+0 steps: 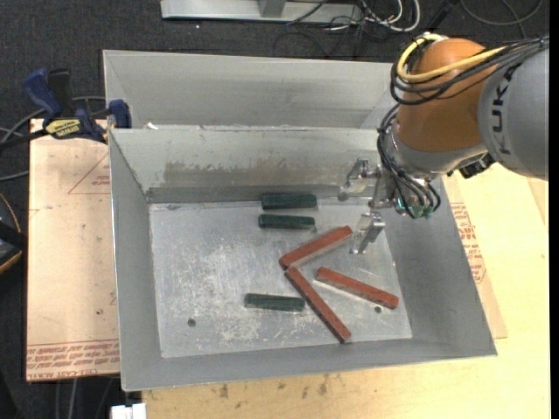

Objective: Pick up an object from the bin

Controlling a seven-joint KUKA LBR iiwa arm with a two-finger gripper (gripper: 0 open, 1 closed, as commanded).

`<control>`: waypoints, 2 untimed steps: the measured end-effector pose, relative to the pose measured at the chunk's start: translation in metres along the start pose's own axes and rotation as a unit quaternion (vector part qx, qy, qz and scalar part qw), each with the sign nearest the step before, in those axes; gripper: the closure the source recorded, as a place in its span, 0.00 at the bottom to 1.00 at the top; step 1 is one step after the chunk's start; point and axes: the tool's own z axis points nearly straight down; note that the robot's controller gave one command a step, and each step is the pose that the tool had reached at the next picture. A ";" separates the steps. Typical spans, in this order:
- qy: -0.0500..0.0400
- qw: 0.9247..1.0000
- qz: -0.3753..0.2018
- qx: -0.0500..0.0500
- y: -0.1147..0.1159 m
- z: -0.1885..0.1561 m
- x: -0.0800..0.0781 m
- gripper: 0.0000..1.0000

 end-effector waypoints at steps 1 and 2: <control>0.000 1.000 0.000 0.000 0.000 0.000 0.000 0.00; 0.000 1.000 -0.001 0.000 0.000 0.000 0.000 0.00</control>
Offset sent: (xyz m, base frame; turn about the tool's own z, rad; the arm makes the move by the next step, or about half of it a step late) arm -0.0014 0.0059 -0.1167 -0.2281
